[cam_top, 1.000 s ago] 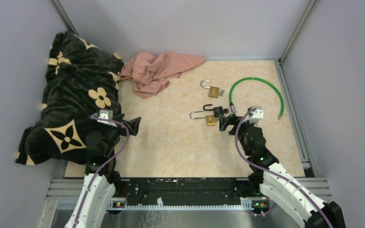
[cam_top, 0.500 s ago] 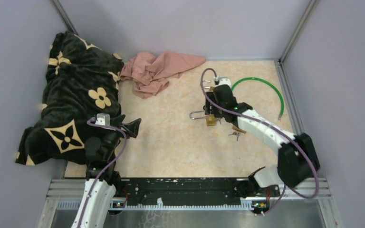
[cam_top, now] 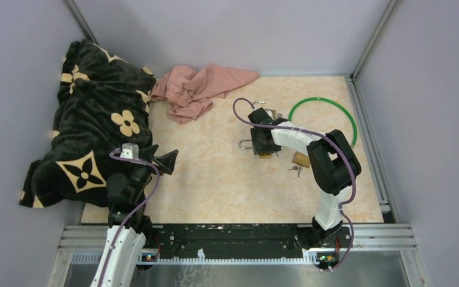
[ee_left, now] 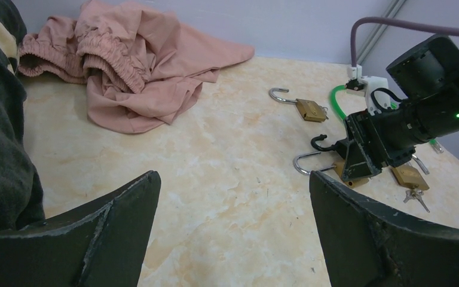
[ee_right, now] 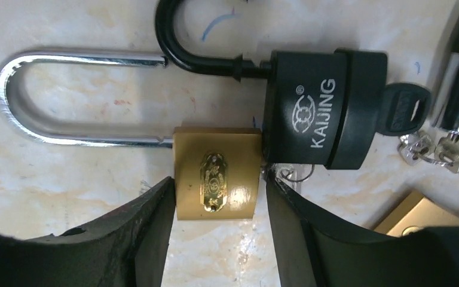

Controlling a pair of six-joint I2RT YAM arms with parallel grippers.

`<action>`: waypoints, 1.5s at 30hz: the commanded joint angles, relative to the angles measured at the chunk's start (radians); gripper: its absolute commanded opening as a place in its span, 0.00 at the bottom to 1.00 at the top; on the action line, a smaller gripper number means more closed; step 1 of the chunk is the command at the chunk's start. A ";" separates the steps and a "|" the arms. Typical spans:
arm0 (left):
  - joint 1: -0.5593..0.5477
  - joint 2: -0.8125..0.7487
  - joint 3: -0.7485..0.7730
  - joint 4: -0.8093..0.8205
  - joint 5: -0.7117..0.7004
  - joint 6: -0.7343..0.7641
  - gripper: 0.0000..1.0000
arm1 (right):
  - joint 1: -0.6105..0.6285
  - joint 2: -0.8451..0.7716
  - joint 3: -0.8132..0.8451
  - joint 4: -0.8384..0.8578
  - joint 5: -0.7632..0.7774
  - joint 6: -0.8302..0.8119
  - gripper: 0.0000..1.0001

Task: Lock with the key
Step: Pick up the lock from the center of the board.

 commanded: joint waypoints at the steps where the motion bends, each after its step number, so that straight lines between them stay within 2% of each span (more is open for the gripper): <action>1: 0.004 -0.005 -0.012 0.039 0.017 -0.005 0.99 | 0.005 0.068 0.038 -0.011 -0.011 -0.010 0.57; 5: 0.004 0.003 -0.013 0.043 0.018 -0.005 0.99 | 0.009 0.089 0.043 -0.016 -0.050 -0.010 0.56; 10: 0.004 0.012 -0.015 0.049 0.021 -0.006 0.99 | 0.014 0.105 0.045 -0.024 -0.040 -0.018 0.54; 15: 0.004 0.012 -0.011 0.047 0.044 0.002 0.99 | 0.015 0.122 0.030 -0.066 -0.022 -0.029 0.56; 22: 0.004 0.027 -0.014 0.069 0.088 -0.014 0.98 | 0.058 0.076 0.056 -0.165 0.088 -0.026 0.62; 26: 0.004 0.029 -0.014 0.069 0.088 -0.011 0.98 | 0.063 0.032 0.076 -0.165 0.072 -0.028 0.74; 28: 0.004 0.028 -0.014 0.068 0.090 -0.012 0.98 | 0.062 0.017 0.076 -0.152 0.053 -0.035 0.77; 38: 0.004 0.021 -0.015 0.067 0.095 -0.014 0.98 | -0.003 0.017 -0.027 -0.012 -0.111 -0.025 0.69; 45: 0.003 0.023 -0.014 0.069 0.107 -0.012 0.97 | -0.039 0.061 -0.057 0.033 -0.110 -0.048 0.67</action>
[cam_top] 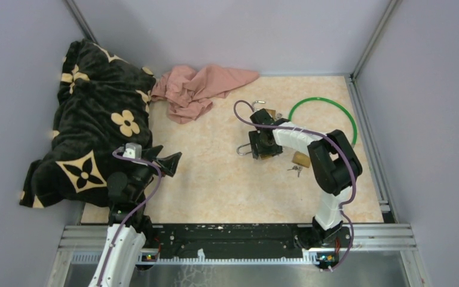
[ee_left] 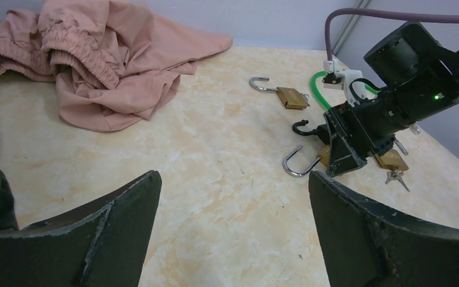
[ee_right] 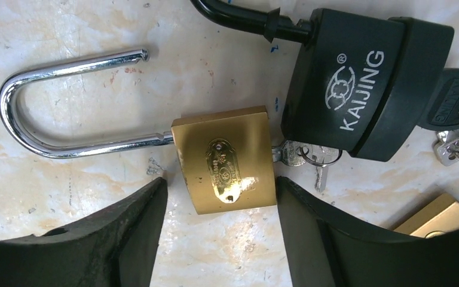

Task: Lock with the key
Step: Pick up the lock from the center of the board.

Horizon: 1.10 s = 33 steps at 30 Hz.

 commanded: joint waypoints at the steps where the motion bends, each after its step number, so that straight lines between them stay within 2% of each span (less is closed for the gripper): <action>1: 0.004 -0.004 -0.006 0.043 0.033 -0.009 0.97 | -0.018 0.044 -0.045 0.056 0.002 -0.024 0.64; 2: 0.002 -0.001 -0.006 0.047 0.046 -0.011 0.96 | -0.019 0.048 -0.049 0.062 0.006 -0.027 0.60; 3: 0.002 0.002 -0.006 0.053 0.063 -0.012 0.95 | -0.020 0.048 -0.053 0.069 0.011 -0.028 0.52; 6: -0.003 0.028 0.003 0.063 0.145 -0.002 0.92 | -0.022 0.032 -0.075 0.094 0.023 -0.038 0.16; 8: -0.016 0.064 0.025 0.044 0.210 0.033 0.91 | -0.022 0.001 -0.092 0.115 0.015 -0.052 0.00; 11: -0.086 0.170 0.082 -0.007 0.298 0.179 0.88 | -0.019 -0.076 -0.139 0.174 -0.040 -0.080 0.00; 13: -0.196 0.267 0.161 -0.104 0.326 0.407 0.88 | -0.016 -0.147 -0.187 0.219 -0.106 -0.090 0.00; 15: -0.343 0.381 0.249 -0.247 0.281 0.685 0.88 | -0.010 -0.231 -0.237 0.265 -0.139 -0.090 0.00; 19: -0.539 0.648 0.388 -0.342 0.156 0.962 0.92 | 0.013 -0.329 -0.347 0.376 -0.268 -0.052 0.00; 23: -0.659 0.867 0.423 -0.185 0.132 1.144 0.95 | 0.022 -0.364 -0.430 0.446 -0.321 -0.008 0.00; 26: -0.707 0.984 0.411 -0.013 0.109 1.217 0.96 | 0.026 -0.400 -0.477 0.481 -0.360 0.020 0.00; 30: -0.733 1.099 0.434 0.048 0.089 1.304 0.89 | 0.033 -0.467 -0.537 0.524 -0.429 0.049 0.00; 33: -0.737 1.145 0.464 0.045 0.051 1.279 0.81 | 0.040 -0.505 -0.556 0.531 -0.433 0.050 0.00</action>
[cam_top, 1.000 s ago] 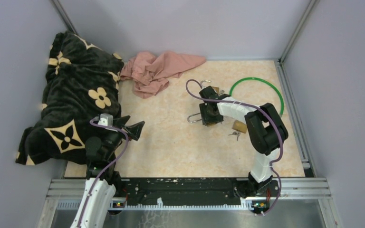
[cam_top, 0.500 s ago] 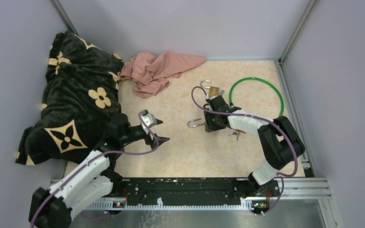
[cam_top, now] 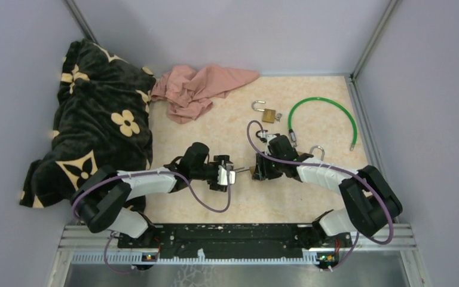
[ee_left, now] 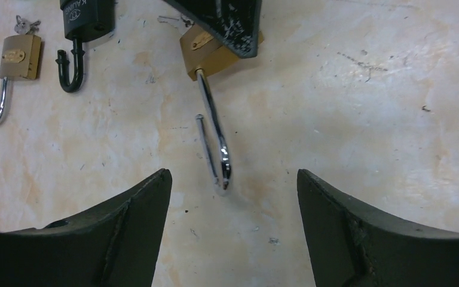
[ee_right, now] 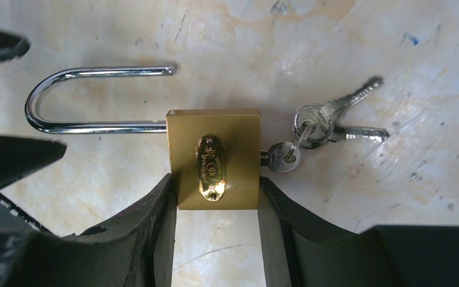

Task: Lock with the key
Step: Pick up the lock from the center of the board.

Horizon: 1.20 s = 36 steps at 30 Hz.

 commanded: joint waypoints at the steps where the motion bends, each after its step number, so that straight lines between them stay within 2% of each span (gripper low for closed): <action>1: -0.010 0.049 0.057 0.077 -0.040 0.060 0.78 | 0.019 -0.089 -0.015 0.110 -0.078 0.036 0.00; 9: -0.055 0.078 0.055 0.056 -0.084 -0.129 0.50 | 0.029 -0.060 -0.015 0.149 -0.098 0.040 0.00; 13: -0.066 0.067 0.031 0.065 -0.102 -0.171 0.14 | 0.029 -0.063 -0.007 0.143 -0.099 0.033 0.00; 14: -0.068 0.061 0.027 0.069 -0.110 -0.171 0.01 | 0.029 -0.066 -0.007 0.143 -0.101 0.032 0.00; 18: -0.069 0.032 0.026 0.078 -0.147 -0.193 0.00 | 0.029 -0.081 0.004 0.134 -0.116 0.001 0.00; 19: -0.069 0.015 0.027 0.085 -0.160 -0.215 0.00 | 0.029 -0.089 0.007 0.120 -0.120 -0.015 0.12; 20: -0.069 -0.003 0.032 0.087 -0.178 -0.243 0.00 | 0.029 -0.100 0.009 0.100 -0.122 -0.027 0.38; 21: -0.068 -0.029 0.036 0.084 -0.192 -0.282 0.00 | 0.029 -0.115 0.009 0.093 -0.122 -0.036 0.48; 22: -0.067 -0.060 0.040 0.071 -0.202 -0.324 0.00 | 0.029 -0.136 0.002 0.092 -0.116 -0.039 0.64; 25: -0.066 -0.168 0.041 0.001 -0.181 -0.419 0.00 | 0.023 -0.212 -0.027 0.100 -0.108 -0.057 0.78; 30: -0.037 -0.334 0.051 -0.122 -0.076 -0.558 0.00 | 0.009 -0.380 -0.099 0.213 -0.186 -0.079 0.87; 33: 0.037 -0.422 0.051 -0.163 0.028 -0.679 0.00 | -0.004 -0.469 -0.177 0.373 -0.270 -0.075 0.90; 36: 0.137 -0.523 0.027 -0.133 0.129 -0.799 0.00 | -0.006 -0.527 -0.265 0.559 -0.340 -0.086 0.91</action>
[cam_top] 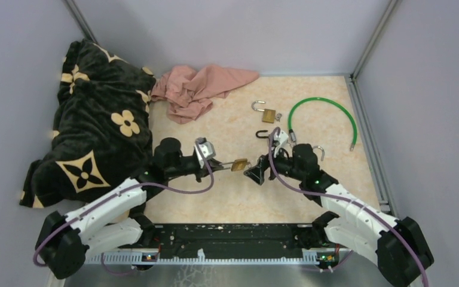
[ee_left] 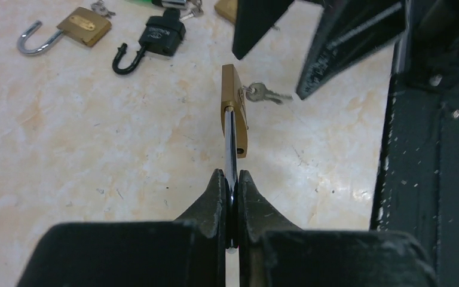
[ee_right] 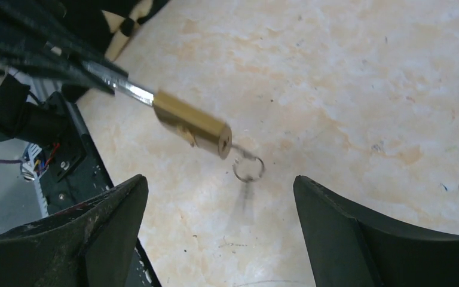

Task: Lock with the key
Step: Pick up the lock from the center of the board.

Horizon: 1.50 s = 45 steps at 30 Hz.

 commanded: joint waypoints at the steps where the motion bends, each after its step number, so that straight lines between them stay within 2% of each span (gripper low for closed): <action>1: 0.129 -0.154 -0.014 0.078 0.199 -0.243 0.00 | -0.009 -0.075 -0.103 0.352 -0.159 -0.032 0.91; 4: 0.166 -0.254 -0.078 0.171 0.275 -0.346 0.00 | -0.008 -0.074 -0.161 0.593 -0.251 -0.003 0.95; 6: 0.177 -0.311 -0.124 0.240 0.316 -0.420 0.00 | -0.006 -0.044 -0.154 0.693 -0.301 0.024 0.96; 9: 0.191 -0.372 -0.195 0.339 0.351 -0.493 0.00 | 0.015 0.025 -0.079 0.701 -0.335 0.040 0.96; 13: 0.197 -0.421 -0.229 0.364 0.352 -0.511 0.00 | 0.049 0.110 0.008 0.624 -0.377 -0.003 0.92; 15: 0.199 -0.435 -0.233 0.382 0.354 -0.525 0.00 | 0.060 0.143 0.019 0.653 -0.411 -0.008 0.87; 19: 0.200 -0.449 -0.234 0.395 0.352 -0.542 0.00 | 0.090 0.181 0.044 0.647 -0.468 -0.004 0.68; 22: 0.201 -0.453 -0.243 0.416 0.349 -0.558 0.00 | 0.109 0.183 0.046 0.618 -0.489 -0.020 0.61; 26: 0.204 -0.451 -0.254 0.426 0.348 -0.571 0.00 | 0.110 0.169 0.025 0.685 -0.495 0.038 0.45; 30: 0.203 -0.448 -0.258 0.454 0.351 -0.584 0.00 | 0.115 0.172 0.040 0.707 -0.520 0.071 0.38; 35: 0.203 -0.436 -0.247 0.457 0.370 -0.596 0.00 | 0.123 0.177 0.054 0.692 -0.534 0.077 0.11; 37: 0.201 -0.430 -0.248 0.458 0.376 -0.603 0.00 | 0.127 0.174 0.060 0.701 -0.534 0.082 0.04; 39: 0.193 -0.420 -0.248 0.466 0.380 -0.613 0.00 | 0.132 0.173 0.066 0.712 -0.529 0.082 0.00; 45: 0.150 -0.372 -0.228 0.502 0.388 -0.658 0.00 | 0.141 0.182 0.071 0.820 -0.493 0.080 0.00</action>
